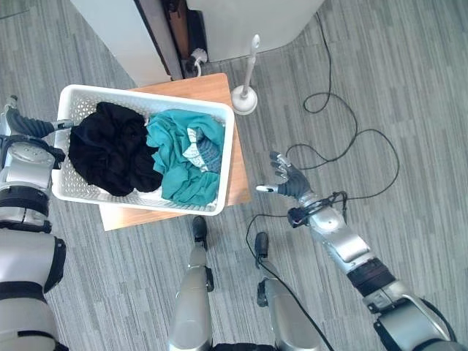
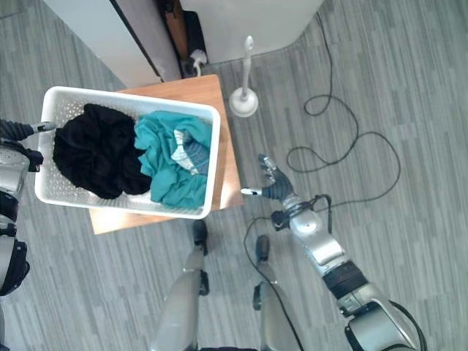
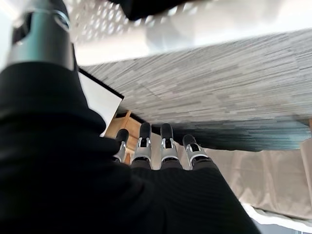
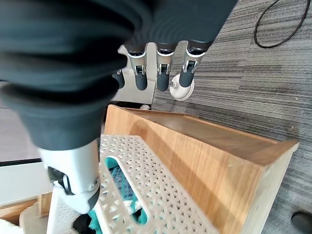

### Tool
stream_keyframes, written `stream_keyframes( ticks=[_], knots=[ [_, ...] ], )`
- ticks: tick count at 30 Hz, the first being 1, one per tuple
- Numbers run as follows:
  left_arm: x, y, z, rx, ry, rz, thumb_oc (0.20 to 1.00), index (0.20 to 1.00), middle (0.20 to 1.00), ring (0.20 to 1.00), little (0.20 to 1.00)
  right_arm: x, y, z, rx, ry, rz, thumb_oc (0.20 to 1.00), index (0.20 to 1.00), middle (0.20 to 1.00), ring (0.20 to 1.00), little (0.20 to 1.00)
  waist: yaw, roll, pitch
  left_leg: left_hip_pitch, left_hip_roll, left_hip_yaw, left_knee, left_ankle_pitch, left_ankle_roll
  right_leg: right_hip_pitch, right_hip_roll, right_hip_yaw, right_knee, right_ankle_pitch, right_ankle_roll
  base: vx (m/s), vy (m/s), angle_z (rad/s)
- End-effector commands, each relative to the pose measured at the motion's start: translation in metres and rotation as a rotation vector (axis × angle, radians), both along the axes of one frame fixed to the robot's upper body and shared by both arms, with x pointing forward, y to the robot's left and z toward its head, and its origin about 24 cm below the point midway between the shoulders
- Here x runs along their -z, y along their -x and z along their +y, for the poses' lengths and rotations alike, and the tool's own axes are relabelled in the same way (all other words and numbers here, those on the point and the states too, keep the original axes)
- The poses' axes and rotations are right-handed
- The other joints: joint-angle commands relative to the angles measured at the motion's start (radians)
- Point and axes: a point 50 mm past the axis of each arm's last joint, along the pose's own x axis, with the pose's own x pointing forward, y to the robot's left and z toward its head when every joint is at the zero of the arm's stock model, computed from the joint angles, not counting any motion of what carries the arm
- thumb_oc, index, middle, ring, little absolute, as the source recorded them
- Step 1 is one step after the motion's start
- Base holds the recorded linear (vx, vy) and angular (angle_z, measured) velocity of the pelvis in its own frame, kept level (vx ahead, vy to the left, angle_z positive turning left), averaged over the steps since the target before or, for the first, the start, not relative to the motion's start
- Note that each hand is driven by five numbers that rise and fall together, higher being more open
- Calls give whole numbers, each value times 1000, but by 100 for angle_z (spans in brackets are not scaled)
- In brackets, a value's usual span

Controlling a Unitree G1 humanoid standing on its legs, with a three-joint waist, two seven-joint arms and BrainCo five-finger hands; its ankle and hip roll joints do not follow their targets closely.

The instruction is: Grab the laundry basket,head to the washer,open it,put in the laundry and shut it.

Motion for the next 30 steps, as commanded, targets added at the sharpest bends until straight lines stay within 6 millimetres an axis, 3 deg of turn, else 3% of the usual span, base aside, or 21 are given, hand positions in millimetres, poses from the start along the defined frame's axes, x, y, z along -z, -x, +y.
stream_keyframes(
  ticks=[1, 9, 14, 17, 19, 22, 26, 27, 30],
  knots=[
    [-11, 22, 30, -92, 41, -20, 1000, 1000, 1000, 1000, 1000, -31, 15, -13, -42, -82, -161, 1000, 1000, 1000, 1000, 1000, -22, 1, -8, -70, 34, 6, 135, -94, -20, -132, -118, -34, 170, -39, 63, 7, -1, -4],
    [-11, 22, 30, -79, 47, -4, 1000, 1000, 1000, 1000, 1000, -36, 25, -13, -80, -118, -188, 1000, 1000, 1000, 1000, 1000, -37, -2, 1, -135, 38, 2, 164, -98, -24, -182, -119, -40, 175, -30, 66, 0, 0, 0],
    [-13, 18, 26, -66, 53, -7, 1000, 1000, 1000, 1000, 1000, -51, 23, -5, -109, -184, -225, 1000, 1000, 1000, 1000, 1000, -35, -11, 1, -188, 44, 2, 185, -101, -25, -221, -117, -41, 169, -11, 71, -6, 4, 0],
    [-10, 10, 17, -50, 70, -13, 1000, 1000, 1000, 1000, 1000, -61, 19, 7, -138, -266, -237, 1000, 1000, 1000, 1000, 1000, -30, -19, 1, -194, 47, 2, 192, -103, -26, -220, -116, -41, 155, 0, 73, -1, 44, -3],
    [-2, 1, 4, -16, 99, -29, 1000, 1000, 1000, 1000, 1000, -78, 19, 14, -139, -381, -292, 1000, 1000, 1000, 1000, 1000, -22, -19, 1, -184, 44, -1, 191, -108, -23, -206, -120, -41, 142, 4, 74, 11, 58, -1],
    [1, -9, -10, 41, 95, -37, 1000, 1000, 1000, 1000, 1000, -88, 17, 19, -127, -396, -331, 1000, 1000, 1000, 1000, 1000, -11, -15, -1, -173, 38, -2, 193, -115, -21, -188, -123, -45, 137, 3, 74, 6, 54, 0],
    [2, -16, -21, 87, 80, -38, 1000, 1000, 1000, 1000, 1000, -90, 13, 25, -119, -381, -326, 1000, 1000, 1000, 1000, 1000, -4, -11, -3, -167, 34, -3, 194, -119, -19, -179, -126, -48, 137, 1, 74, 2, 10, 0],
    [4, -25, -37, 142, 72, -46, 1000, 1000, 1000, 1000, 1000, -88, 6, 35, -108, -352, -305, 1000, 1000, 1000, 1000, 1000, 7, -9, -5, -163, 29, -8, 194, -122, -18, -169, -130, -57, 140, -2, 73, 3, 19, 3],
    [7, -30, -50, 199, 57, -46, 1000, 1000, 1000, 1000, 1000, -82, 2, 40, -93, -337, -268, 1000, 1000, 1000, 1000, 1000, 16, -5, -4, -163, 24, -14, 192, -120, -17, -163, -135, -66, 141, -4, 71, 2, 19, 5]
  ],
)
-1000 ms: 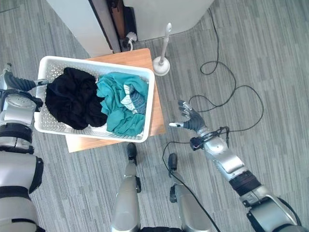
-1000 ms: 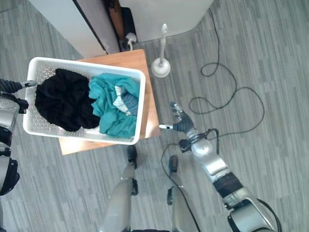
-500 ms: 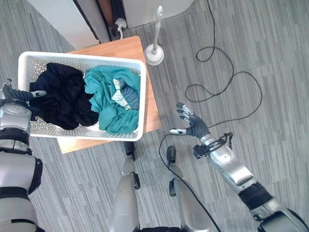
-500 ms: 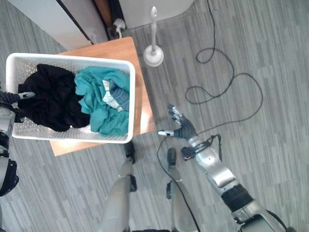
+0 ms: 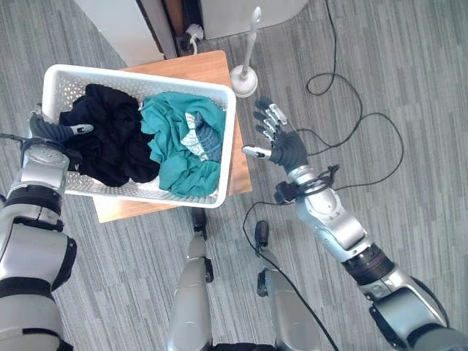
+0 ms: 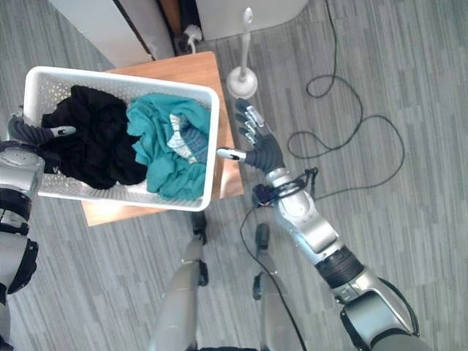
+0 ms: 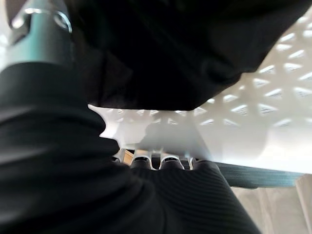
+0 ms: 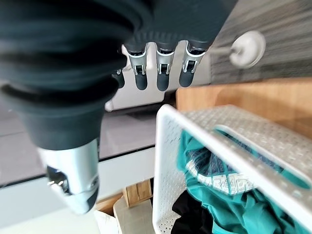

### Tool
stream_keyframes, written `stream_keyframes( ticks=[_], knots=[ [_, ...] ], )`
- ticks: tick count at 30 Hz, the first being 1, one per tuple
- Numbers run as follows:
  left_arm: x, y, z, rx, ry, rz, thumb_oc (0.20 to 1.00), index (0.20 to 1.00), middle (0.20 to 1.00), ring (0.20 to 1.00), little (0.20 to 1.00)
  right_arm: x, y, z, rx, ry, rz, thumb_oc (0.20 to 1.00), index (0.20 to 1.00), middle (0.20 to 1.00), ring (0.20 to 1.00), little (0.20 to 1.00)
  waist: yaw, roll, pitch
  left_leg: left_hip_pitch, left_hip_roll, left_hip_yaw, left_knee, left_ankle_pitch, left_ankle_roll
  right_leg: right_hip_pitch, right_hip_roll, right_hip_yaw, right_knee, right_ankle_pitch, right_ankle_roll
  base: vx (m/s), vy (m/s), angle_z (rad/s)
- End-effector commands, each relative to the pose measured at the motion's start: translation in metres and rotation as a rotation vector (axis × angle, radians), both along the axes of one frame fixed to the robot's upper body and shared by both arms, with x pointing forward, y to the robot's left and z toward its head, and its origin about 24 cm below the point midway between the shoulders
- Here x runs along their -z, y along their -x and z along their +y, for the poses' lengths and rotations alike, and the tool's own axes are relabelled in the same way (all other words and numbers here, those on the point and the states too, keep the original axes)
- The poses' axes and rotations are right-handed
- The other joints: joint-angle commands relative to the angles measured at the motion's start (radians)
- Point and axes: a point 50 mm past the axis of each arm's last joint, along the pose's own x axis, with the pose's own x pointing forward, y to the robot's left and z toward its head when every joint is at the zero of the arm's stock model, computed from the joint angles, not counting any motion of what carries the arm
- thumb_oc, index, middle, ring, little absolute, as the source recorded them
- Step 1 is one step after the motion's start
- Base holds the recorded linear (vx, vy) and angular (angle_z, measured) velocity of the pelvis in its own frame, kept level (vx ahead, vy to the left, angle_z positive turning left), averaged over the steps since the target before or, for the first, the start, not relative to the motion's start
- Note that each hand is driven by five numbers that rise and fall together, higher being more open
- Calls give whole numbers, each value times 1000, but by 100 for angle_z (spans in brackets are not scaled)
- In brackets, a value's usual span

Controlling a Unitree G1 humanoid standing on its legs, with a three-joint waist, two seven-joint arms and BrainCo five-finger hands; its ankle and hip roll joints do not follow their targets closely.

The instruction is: Grab the laundry basket,head to the washer,open it,put in the laundry and shut it.

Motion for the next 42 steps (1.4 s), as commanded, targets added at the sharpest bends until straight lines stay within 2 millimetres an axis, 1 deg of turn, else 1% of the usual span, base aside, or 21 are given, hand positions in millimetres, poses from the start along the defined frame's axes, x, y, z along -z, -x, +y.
stream_keyframes(
  ticks=[1, 2, 3, 4, 7, 10, 12, 14, 16, 17, 19, 20, 23, 27, 28, 32, 34, 35, 36, 40, 42],
  knots=[
    [2, -8, -18, 73, -9, -28, 1000, 1000, 1000, 1000, 1000, -7, 2, -4, 32, -51, -23, 1000, 1000, 1000, 1000, 1000, 3, -4, -5, -60, 23, -8, 152, -129, -18, -69, -134, -63, 112, -19, 67, 1, 15, 8],
    [2, -8, -18, 73, -8, -28, 1000, 1000, 1000, 1000, 1000, -7, 2, -4, 31, -51, -23, 1000, 1000, 1000, 1000, 1000, 3, -4, -5, -60, 23, -8, 152, -129, -18, -69, -134, -63, 112, -19, 67, -1, 16, 9],
    [7, -10, -26, 107, 3, -36, 1000, 1000, 1000, 1000, 1000, -1, 0, -1, 43, -43, 6, 1000, 1000, 1000, 1000, 1000, 11, -2, -3, -62, 20, -12, 151, -128, -17, -67, -136, -69, 113, -19, 66, -2, 9, 9],
    [7, -10, -26, 107, 4, -36, 1000, 1000, 1000, 1000, 1000, -1, 0, -1, 43, -43, 7, 1000, 1000, 1000, 1000, 1000, 10, -2, -4, -63, 20, -13, 151, -128, -17, -67, -136, -69, 113, -19, 66, -5, 20, 11],
    [18, -13, -37, 136, 30, -25, 1000, 1000, 1000, 1000, 1000, 6, -6, 9, 52, -56, 61, 1000, 1000, 1000, 1000, 1000, 21, 3, 0, -72, 15, -17, 150, -125, -16, -70, -139, -78, 116, -19, 66, -1, 19, 7],
    [20, -14, -41, 142, 28, -18, 1000, 1000, 1000, 1000, 1000, 7, -6, 11, 57, -77, 73, 1000, 1000, 1000, 1000, 1000, 21, 4, 0, -80, 13, -19, 148, -123, -16, -75, -141, -82, 118, -19, 66, 11, 18, 7],
    [24, -16, -46, 157, 21, -3, 1000, 1000, 1000, 1000, 1000, 8, -7, 11, 79, -112, 90, 1000, 1000, 1000, 1000, 1000, 23, 7, 0, -89, 9, -22, 148, -123, -14, -81, -142, -85, 118, -18, 66, 19, 34, 13],
    [22, -17, -56, 205, -1, -7, 1000, 1000, 1000, 1000, 1000, 10, -10, 9, 109, -121, 104, 1000, 1000, 1000, 1000, 1000, 28, 14, 0, -96, 4, -22, 149, -125, -11, -86, -144, -86, 119, -19, 66, 9, 20, 4],
    [22, -17, -57, 215, -12, -3, 1000, 1000, 1000, 1000, 1000, 10, -12, 9, 121, -129, 113, 1000, 1000, 1000, 1000, 1000, 29, 15, 0, -98, 3, -20, 151, -126, -10, -88, -145, -85, 121, -19, 66, 7, 19, 2],
    [25, -17, -59, 218, -15, 7, 1000, 1000, 1000, 1000, 1000, 7, -16, 6, 157, -162, 114, 1000, 1000, 1000, 1000, 1000, 28, 19, 0, -101, 2, -20, 152, -128, -9, -93, -146, -83, 123, -19, 66, 19, 50, 5],
    [28, -17, -60, 217, -15, 18, 1000, 1000, 1000, 1000, 1000, 2, -16, 4, 175, -235, 116, 1000, 1000, 1000, 1000, 1000, 26, 22, 0, -105, 0, -18, 153, -129, -7, -98, -147, -81, 125, -20, 65, 11, 26, 2],
    [28, -17, -60, 217, -15, 18, 1000, 1000, 1000, 1000, 1000, 2, -16, 4, 175, -236, 116, 1000, 1000, 1000, 1000, 1000, 27, 22, 0, -106, 0, -18, 154, -129, -7, -99, -147, -81, 125, -20, 65, 0, 0, 0],
    [37, -16, -62, 208, 4, 34, 1000, 1000, 1000, 1000, 1000, 0, -10, -1, 189, -363, 118, 1000, 1000, 1000, 1000, 1000, 19, 28, 0, -113, -5, -17, 160, -136, -4, -106, -150, -78, 129, -22, 65, 27, 40, -1],
    [47, -16, -68, 228, 29, 40, 1000, 1000, 1000, 1000, 1000, 8, -3, -2, 189, -401, 138, 1000, 1000, 1000, 1000, 1000, 11, 38, 0, -119, -9, -13, 171, -144, 0, -115, -153, -71, 135, -25, 64, 36, 36, 0],
    [47, -16, -68, 228, 29, 41, 1000, 1000, 1000, 1000, 1000, 8, -3, -2, 189, -400, 139, 1000, 1000, 1000, 1000, 1000, 12, 38, 0, -105, -8, -19, 171, -168, -8, -102, -151, -67, 136, -42, 70, 89, 16, -1],
    [55, -15, -71, 235, 50, 55, 1000, 1000, 1000, 1000, 1000, 17, 0, 3, 178, -397, 168, 1000, 1000, 1000, 1000, 1000, 7, 45, 0, -113, -13, -13, 181, -175, -5, -113, -154, -59, 139, -41, 70, 39, 36, -9],
    [62, -15, -73, 234, 74, 66, 1000, 1000, 1000, 1000, 1000, 27, 0, 7, 162, -402, 222, 1000, 1000, 1000, 1000, 1000, 4, 50, 0, -116, -16, -8, 188, -179, -3, -116, -156, -54, 139, -39, 69, 14, 37, -8],
    [62, -15, -73, 234, 74, 66, 1000, 1000, 1000, 1000, 1000, 27, 0, 7, 162, -401, 222, 1000, 1000, 1000, 1000, 1000, 4, 50, 0, -117, -16, -8, 188, -179, -3, -116, -156, -54, 139, -39, 69, 20, 37, -3],
    [64, -16, -76, 237, 82, 67, 1000, 1000, 1000, 1000, 1000, 32, 0, 8, 161, -436, 250, 1000, 1000, 1000, 1000, 1000, 3, 54, 0, -118, -18, -8, 192, -181, -2, -118, -156, -52, 139, -38, 68, 18, 33, -2],
    [68, -15, -81, 246, 95, 67, 1000, 1000, 1000, 1000, 1000, 35, 4, 3, 185, -484, 259, 1000, 1000, 1000, 1000, 1000, -2, 57, 0, -122, -21, -7, 198, -186, 0, -121, -158, -51, 141, -40, 67, 10, 19, 0],
    [73, -15, -84, 256, 107, 69, 1000, 1000, 1000, 1000, 1000, 42, 7, 0, 198, -486, 273, 1000, 1000, 1000, 1000, 1000, -7, 60, -1, -121, -23, -6, 201, -190, 1, -123, -160, -49, 145, -42, 67, 12, 38, -1]
  ],
)
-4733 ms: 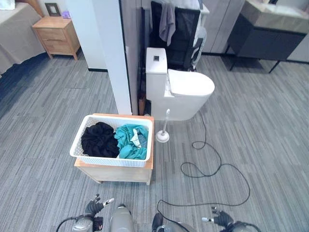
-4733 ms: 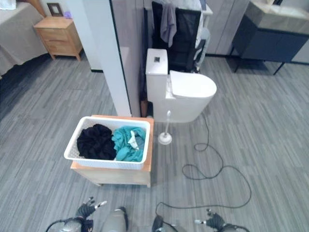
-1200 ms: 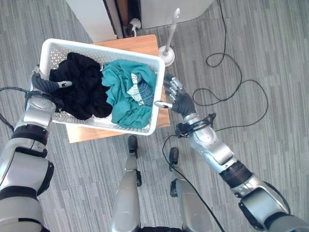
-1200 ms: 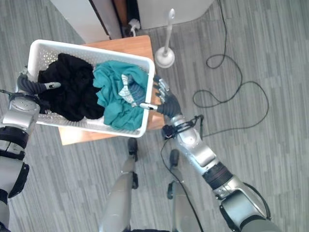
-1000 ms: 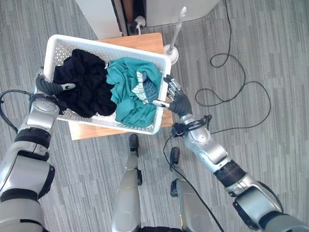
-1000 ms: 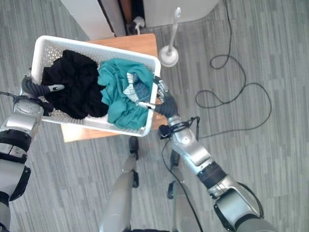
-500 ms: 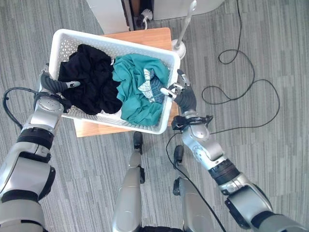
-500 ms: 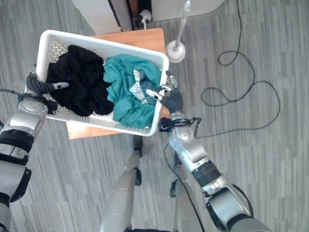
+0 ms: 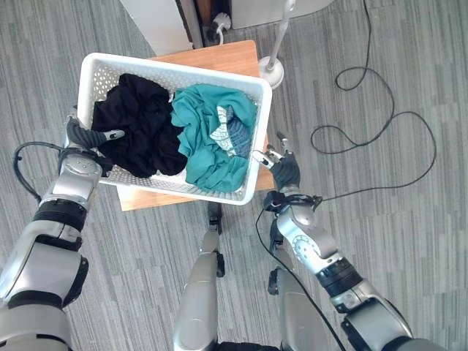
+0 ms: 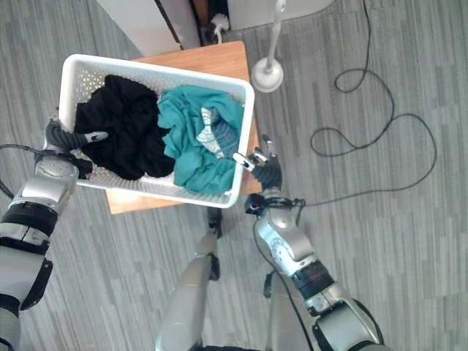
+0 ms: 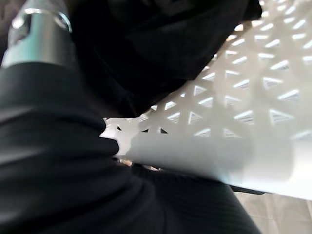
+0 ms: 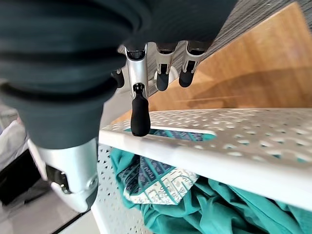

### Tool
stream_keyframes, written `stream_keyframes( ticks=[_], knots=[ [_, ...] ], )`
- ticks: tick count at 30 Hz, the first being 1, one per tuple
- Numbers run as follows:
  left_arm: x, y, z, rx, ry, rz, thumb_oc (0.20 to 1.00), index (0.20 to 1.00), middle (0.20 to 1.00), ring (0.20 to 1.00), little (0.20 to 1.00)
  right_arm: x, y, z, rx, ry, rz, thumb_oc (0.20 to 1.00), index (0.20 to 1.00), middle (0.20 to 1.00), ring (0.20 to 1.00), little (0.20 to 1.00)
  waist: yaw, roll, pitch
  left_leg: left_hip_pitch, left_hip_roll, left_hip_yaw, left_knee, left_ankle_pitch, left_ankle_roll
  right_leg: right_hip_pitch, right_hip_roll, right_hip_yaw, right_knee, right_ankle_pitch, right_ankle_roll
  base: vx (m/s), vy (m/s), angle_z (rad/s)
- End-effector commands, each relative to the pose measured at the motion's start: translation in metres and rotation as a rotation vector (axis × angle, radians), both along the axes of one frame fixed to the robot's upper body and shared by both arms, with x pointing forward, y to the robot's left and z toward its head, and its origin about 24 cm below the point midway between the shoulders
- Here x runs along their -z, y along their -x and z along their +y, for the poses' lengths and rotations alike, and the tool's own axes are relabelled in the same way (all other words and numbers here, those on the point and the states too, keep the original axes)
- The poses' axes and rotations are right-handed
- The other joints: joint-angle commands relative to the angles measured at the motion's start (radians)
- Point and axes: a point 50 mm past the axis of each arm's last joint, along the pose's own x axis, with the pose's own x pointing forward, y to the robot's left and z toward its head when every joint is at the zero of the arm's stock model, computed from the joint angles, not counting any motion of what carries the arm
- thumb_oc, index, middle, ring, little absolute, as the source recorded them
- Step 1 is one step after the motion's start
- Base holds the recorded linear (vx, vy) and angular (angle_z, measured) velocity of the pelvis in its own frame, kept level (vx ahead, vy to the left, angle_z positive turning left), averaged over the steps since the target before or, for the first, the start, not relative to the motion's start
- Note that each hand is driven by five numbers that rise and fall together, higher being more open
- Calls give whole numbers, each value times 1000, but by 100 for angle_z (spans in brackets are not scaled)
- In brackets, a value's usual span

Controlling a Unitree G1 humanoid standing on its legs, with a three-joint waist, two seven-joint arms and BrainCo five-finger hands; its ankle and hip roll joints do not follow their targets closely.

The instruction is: Grab the laundry basket,head to the washer,open it,put in the laundry and shut it.

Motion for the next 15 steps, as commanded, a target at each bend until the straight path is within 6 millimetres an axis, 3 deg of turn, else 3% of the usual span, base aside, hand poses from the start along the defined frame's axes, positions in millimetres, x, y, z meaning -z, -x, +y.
stream_keyframes(
  ticks=[1, 11, 15],
  knots=[
    [48, -8, -45, 145, 81, 116, 1000, 1000, 1000, 1000, 1000, -23, 7, -1, -1, -122, -107, 1000, 1000, 1000, 1000, 1000, -42, 3, 1, -60, 19, -3, 184, -179, 2, -70, -116, -37, 135, -39, 49, 0, 0, 0],
    [46, -8, -46, 155, 87, 101, 1000, 1000, 1000, 1000, 1000, -14, -7, 4, -44, -28, -39, 1000, 1000, 1000, 1000, 1000, -34, 2, -5, -74, 14, -8, 195, -185, 0, -81, -120, -38, 140, -37, 47, 0, 13, -3],
    [26, -11, -37, 132, 39, 66, 1000, 1000, 1000, 1000, 1000, -19, -21, -6, -32, 101, -32, 1000, 1000, 1000, 1000, 1000, -31, -13, -19, -84, 16, -18, 203, -191, -1, -82, -119, -45, 142, -40, 47, 14, 2, 3]
  ],
)
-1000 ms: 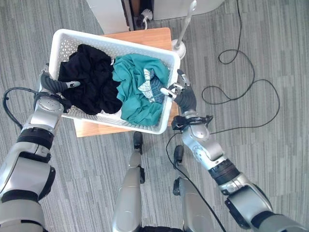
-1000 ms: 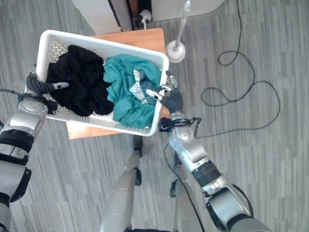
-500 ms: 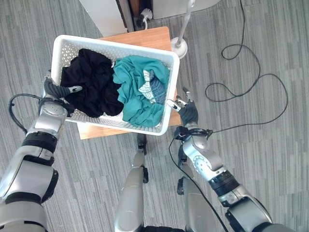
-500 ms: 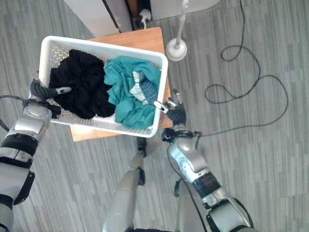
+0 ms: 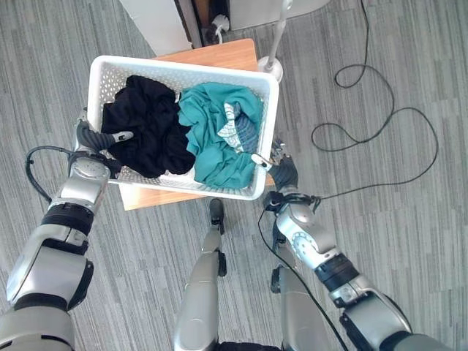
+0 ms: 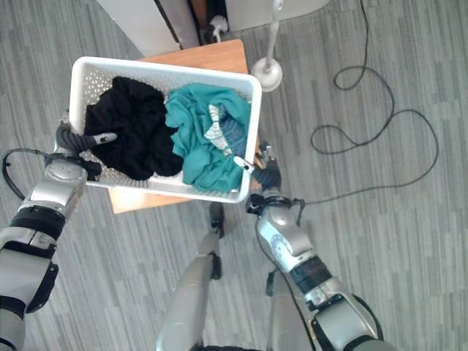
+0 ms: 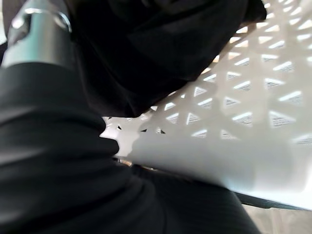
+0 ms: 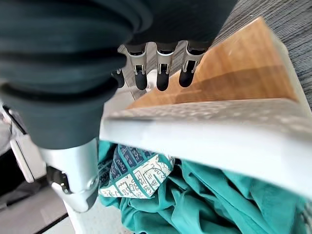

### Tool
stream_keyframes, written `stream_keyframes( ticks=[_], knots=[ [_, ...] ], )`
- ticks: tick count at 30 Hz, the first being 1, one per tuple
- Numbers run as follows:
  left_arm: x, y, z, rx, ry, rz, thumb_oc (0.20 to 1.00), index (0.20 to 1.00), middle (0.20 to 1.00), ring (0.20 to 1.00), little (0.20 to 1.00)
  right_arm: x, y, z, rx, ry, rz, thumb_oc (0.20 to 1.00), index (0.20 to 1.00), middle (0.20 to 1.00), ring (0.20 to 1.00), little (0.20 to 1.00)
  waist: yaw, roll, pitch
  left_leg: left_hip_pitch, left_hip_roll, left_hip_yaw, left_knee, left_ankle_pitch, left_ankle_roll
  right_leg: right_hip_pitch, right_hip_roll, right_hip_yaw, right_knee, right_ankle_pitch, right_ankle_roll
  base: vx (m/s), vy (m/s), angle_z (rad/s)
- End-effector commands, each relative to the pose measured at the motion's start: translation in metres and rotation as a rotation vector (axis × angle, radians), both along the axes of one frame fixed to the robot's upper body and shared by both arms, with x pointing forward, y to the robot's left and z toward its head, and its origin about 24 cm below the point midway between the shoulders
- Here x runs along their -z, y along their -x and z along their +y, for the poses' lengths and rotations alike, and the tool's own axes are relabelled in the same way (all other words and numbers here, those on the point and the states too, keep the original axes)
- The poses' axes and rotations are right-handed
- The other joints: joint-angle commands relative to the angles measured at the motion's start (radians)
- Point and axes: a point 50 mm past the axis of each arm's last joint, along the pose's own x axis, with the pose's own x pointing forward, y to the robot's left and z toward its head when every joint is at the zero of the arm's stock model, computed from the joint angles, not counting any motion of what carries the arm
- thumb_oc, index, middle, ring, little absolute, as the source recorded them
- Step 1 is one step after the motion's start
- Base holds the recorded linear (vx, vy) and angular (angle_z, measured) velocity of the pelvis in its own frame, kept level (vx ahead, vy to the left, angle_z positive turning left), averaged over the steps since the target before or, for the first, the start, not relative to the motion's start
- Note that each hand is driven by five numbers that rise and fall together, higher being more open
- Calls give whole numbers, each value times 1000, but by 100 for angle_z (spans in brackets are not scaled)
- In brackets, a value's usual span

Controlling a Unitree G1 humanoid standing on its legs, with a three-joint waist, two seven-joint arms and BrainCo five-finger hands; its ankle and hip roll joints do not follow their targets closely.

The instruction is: Grab the laundry basket,head to the washer,open it,put in the laundry and shut it.

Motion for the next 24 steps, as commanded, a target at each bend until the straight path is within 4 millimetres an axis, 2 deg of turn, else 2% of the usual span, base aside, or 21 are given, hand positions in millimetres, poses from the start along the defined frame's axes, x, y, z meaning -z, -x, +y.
stream_keyframes(
  ticks=[1, 4, 6, 12, 16, 19, 20, 21, 22, 23, 24],
  knots=[
    [20, -9, -25, 93, 1, 93, 1000, 1000, 1000, 1000, 1000, -12, -1, -3, -43, 30, -43, 1000, 1000, 1000, 1000, 1000, -25, -18, -21, -74, 22, -26, 187, -190, -2, -61, -110, -58, 118, -43, 41, 17, -15, 11],
    [10, -11, -22, 97, -23, 81, 1000, 1000, 1000, 1000, 1000, -13, -8, -12, -63, 106, -28, 1000, 1000, 1000, 1000, 1000, -22, -32, -27, -80, 25, -34, 195, -194, -2, -61, -108, -61, 119, -43, 41, 18, -16, 12],
    [-6, -11, -19, 109, -62, 57, 1000, 1000, 1000, 1000, 1000, -21, -22, -28, -48, 227, -11, 1000, 1000, 1000, 1000, 1000, -18, -44, -31, -88, 28, -38, 204, -199, -2, -64, -106, -66, 124, -42, 39, 9, -4, 2],
    [-12, -12, -19, 125, -51, 42, 1000, 1000, 1000, 1000, 1000, -28, -43, -41, -16, 400, 39, 1000, 1000, 1000, 1000, 1000, -15, -56, -28, -96, 34, -42, 206, -200, -4, -73, -101, -68, 125, -43, 36, 0, 0, 0],
    [-7, -14, -22, 124, -44, 69, 1000, 1000, 1000, 1000, 1000, -28, -48, -36, -39, 402, 65, 1000, 1000, 1000, 1000, 1000, -15, -57, -24, -102, 33, -43, 205, -198, -5, -81, -99, -66, 126, -42, 34, 0, 0, 0],
    [-6, -18, -26, 132, -50, 92, 831, 831, 831, 831, 831, -26, -52, -31, -53, 419, 91, 1000, 1000, 1000, 1000, 1000, -16, -56, -17, -111, 32, -43, 207, -195, -6, -90, -98, -65, 127, -40, 34, 0, 0, 0],
    [-7, -19, -28, 135, -62, 99, 551, 551, 551, 551, 551, -26, -53, -26, -66, 419, 98, 865, 865, 865, 865, 865, -16, -56, -13, -116, 32, -42, 209, -194, -6, -95, -96, -63, 129, -41, 33, -3, 14, -3],
    [-7, -19, -28, 135, -63, 99, 526, 526, 526, 526, 526, -26, -53, -26, -66, 418, 98, 774, 774, 774, 774, 774, -16, -56, -12, -116, 32, -42, 209, -195, -6, -96, -96, -63, 130, -41, 33, 1, 16, -7],
    [-7, -20, -29, 137, -76, 107, 426, 426, 426, 426, 426, -24, -53, -19, -86, 411, 105, 620, 620, 620, 620, 620, -17, -57, -9, -120, 32, -42, 210, -194, -6, -98, -94, -62, 131, -42, 33, 4, 9, -6],
    [-7, -20, -28, 137, -77, 106, 288, 288, 288, 288, 288, -24, -53, -19, -86, 410, 105, 548, 548, 548, 548, 548, -17, -57, -9, -120, 32, -42, 210, -195, -5, -99, -95, -62, 131, -42, 33, 9, 21, -5],
    [-9, -20, -28, 135, -88, 107, 200, 200, 200, 200, 200, -24, -54, -15, -100, 415, 108, 423, 423, 423, 423, 423, -16, -57, -6, -124, 32, -44, 211, -195, -5, -101, -93, -59, 130, -41, 31, 0, 0, 0]
  ],
)
